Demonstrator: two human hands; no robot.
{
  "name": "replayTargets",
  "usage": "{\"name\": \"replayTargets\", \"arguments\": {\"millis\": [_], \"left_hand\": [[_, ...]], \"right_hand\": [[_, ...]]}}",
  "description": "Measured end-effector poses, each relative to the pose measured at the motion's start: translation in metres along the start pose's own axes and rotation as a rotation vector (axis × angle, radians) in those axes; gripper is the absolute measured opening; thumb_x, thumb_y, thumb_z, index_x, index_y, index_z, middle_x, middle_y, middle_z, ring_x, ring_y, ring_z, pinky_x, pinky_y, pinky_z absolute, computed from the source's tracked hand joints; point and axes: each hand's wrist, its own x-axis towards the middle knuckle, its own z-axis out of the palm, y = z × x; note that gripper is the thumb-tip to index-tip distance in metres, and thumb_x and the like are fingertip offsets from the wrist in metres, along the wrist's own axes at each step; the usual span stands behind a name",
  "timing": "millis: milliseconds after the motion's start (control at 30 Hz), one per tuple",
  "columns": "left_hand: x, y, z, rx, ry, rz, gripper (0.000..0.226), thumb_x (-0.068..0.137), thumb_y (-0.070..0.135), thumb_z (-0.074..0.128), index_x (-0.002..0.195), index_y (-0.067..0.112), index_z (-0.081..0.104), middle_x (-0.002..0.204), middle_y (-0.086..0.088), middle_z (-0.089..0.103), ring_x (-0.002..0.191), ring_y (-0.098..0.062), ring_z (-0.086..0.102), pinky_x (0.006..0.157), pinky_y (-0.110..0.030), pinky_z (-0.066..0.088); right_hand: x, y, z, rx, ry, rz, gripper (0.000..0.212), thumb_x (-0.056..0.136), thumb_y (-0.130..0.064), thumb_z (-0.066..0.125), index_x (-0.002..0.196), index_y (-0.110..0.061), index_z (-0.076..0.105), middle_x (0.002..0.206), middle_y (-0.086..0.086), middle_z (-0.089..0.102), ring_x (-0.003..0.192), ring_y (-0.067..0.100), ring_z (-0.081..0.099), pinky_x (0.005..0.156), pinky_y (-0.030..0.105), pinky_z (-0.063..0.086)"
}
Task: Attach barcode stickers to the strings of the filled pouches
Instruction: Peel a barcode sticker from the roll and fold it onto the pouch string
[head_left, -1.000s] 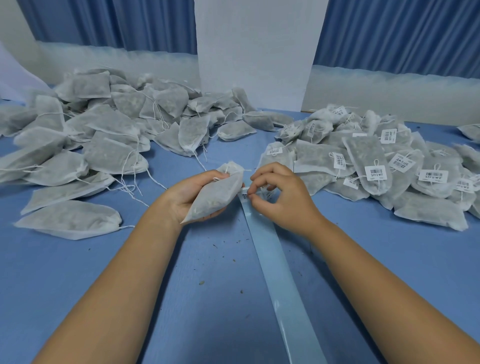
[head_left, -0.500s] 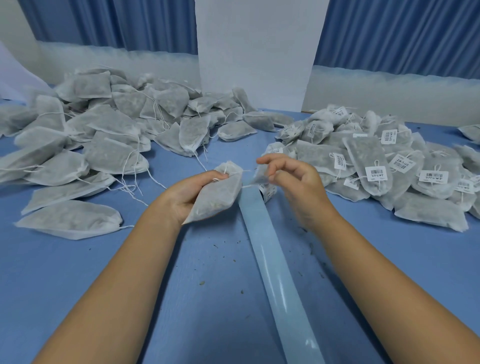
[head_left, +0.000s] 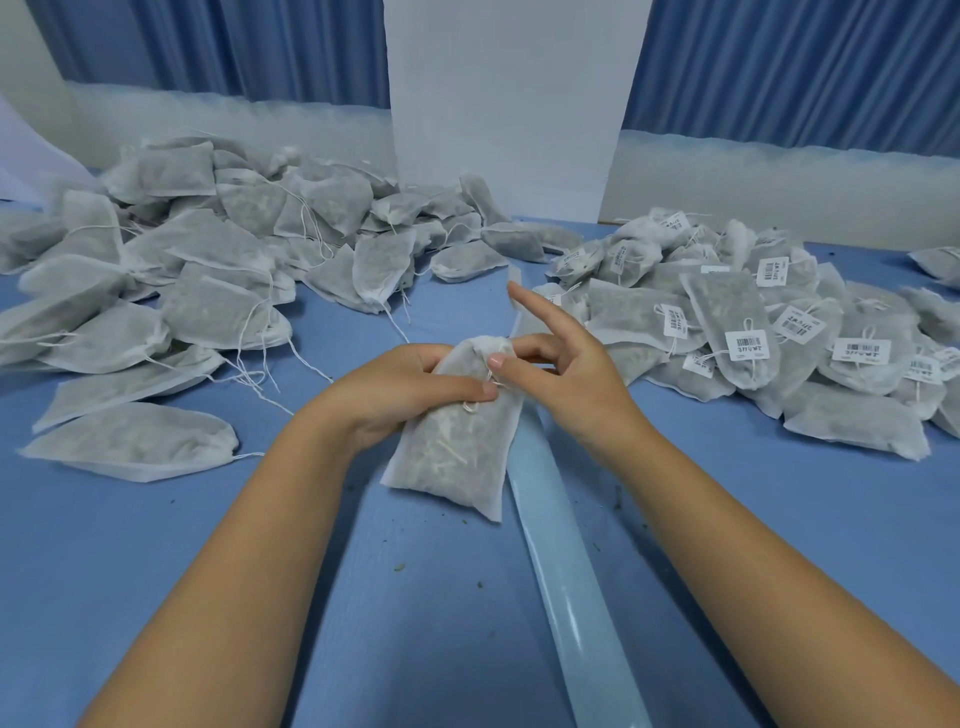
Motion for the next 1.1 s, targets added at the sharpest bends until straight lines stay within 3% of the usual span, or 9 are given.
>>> {"name": "replayTargets", "arguments": {"millis": [200, 300, 400, 500, 600, 700, 867, 1000, 1100], "left_hand": [[-0.001, 0.002, 0.0, 0.027, -0.017, 0.011, 0.029, 0.073, 0.036, 0.085, 0.096, 0.019, 0.078, 0.101, -0.005, 0.077, 0.091, -0.017, 0.073, 0.076, -0.026, 0.058], [-0.001, 0.002, -0.003, 0.005, -0.024, -0.012, 0.024, 0.07, 0.035, 0.086, 0.089, 0.022, 0.08, 0.102, -0.005, 0.077, 0.093, -0.017, 0.073, 0.083, -0.029, 0.057], [-0.002, 0.003, -0.003, 0.009, -0.008, -0.012, 0.024, 0.068, 0.033, 0.088, 0.086, 0.019, 0.08, 0.097, -0.005, 0.077, 0.086, -0.016, 0.072, 0.077, -0.026, 0.057], [-0.002, 0.003, -0.003, 0.04, 0.028, -0.018, 0.026, 0.065, 0.034, 0.088, 0.083, 0.017, 0.079, 0.087, -0.003, 0.076, 0.075, -0.013, 0.071, 0.063, -0.021, 0.055], [0.0, 0.002, -0.004, 0.056, 0.099, -0.043, 0.027, 0.074, 0.029, 0.083, 0.089, 0.008, 0.076, 0.083, -0.004, 0.075, 0.071, -0.013, 0.07, 0.06, -0.021, 0.055], [0.001, 0.001, -0.007, 0.024, 0.155, -0.058, 0.018, 0.077, 0.028, 0.081, 0.082, 0.011, 0.076, 0.079, -0.004, 0.075, 0.067, -0.014, 0.07, 0.055, -0.021, 0.053], [0.003, 0.0, -0.008, -0.015, 0.209, -0.041, 0.014, 0.077, 0.027, 0.082, 0.076, 0.014, 0.076, 0.08, -0.006, 0.075, 0.068, -0.015, 0.07, 0.058, -0.023, 0.054], [0.003, 0.001, -0.004, -0.045, 0.19, -0.008, 0.007, 0.078, 0.022, 0.081, 0.074, 0.017, 0.08, 0.082, -0.006, 0.076, 0.069, -0.014, 0.071, 0.055, -0.021, 0.053], [0.002, 0.001, -0.003, -0.042, 0.154, 0.017, 0.007, 0.079, 0.02, 0.08, 0.084, 0.015, 0.08, 0.088, -0.006, 0.077, 0.075, -0.014, 0.073, 0.059, -0.021, 0.054]], "right_hand": [[0.0, -0.005, -0.002, 0.151, 0.138, 0.125, 0.057, 0.083, -0.019, 0.077, 0.132, -0.038, 0.055, 0.078, -0.003, 0.073, 0.076, 0.005, 0.065, 0.07, 0.013, 0.049], [0.001, -0.007, -0.003, 0.218, 0.195, 0.181, 0.053, 0.08, -0.023, 0.079, 0.125, -0.042, 0.059, 0.086, 0.001, 0.075, 0.082, 0.01, 0.067, 0.076, 0.02, 0.053], [0.002, -0.007, -0.003, 0.265, 0.221, 0.207, 0.05, 0.08, -0.02, 0.079, 0.121, -0.041, 0.062, 0.089, 0.004, 0.075, 0.083, 0.014, 0.068, 0.079, 0.026, 0.053], [0.002, -0.008, -0.002, 0.259, 0.211, 0.245, 0.047, 0.081, -0.019, 0.078, 0.12, -0.041, 0.062, 0.085, 0.002, 0.073, 0.079, 0.012, 0.065, 0.073, 0.021, 0.053], [0.003, -0.007, -0.002, 0.24, 0.214, 0.232, 0.042, 0.085, -0.018, 0.073, 0.121, -0.038, 0.063, 0.086, -0.005, 0.073, 0.082, 0.008, 0.065, 0.074, 0.02, 0.053], [0.004, -0.01, -0.004, 0.238, 0.286, 0.171, 0.028, 0.087, -0.018, 0.072, 0.109, -0.035, 0.071, 0.083, -0.007, 0.066, 0.078, 0.007, 0.059, 0.069, 0.018, 0.05], [0.005, -0.015, -0.005, 0.218, 0.241, 0.187, 0.011, 0.085, -0.022, 0.074, 0.079, -0.03, 0.078, 0.076, -0.014, 0.067, 0.066, 0.002, 0.054, 0.063, 0.02, 0.044], [0.003, -0.016, 0.002, 0.236, 0.109, 0.257, 0.009, 0.086, -0.023, 0.073, 0.08, -0.024, 0.079, 0.075, -0.007, 0.067, 0.058, 0.003, 0.048, 0.054, 0.016, 0.042], [0.002, -0.014, 0.005, 0.234, 0.139, 0.3, 0.009, 0.085, -0.023, 0.074, 0.078, -0.023, 0.08, 0.069, -0.006, 0.063, 0.056, 0.004, 0.042, 0.052, 0.016, 0.04]]}}
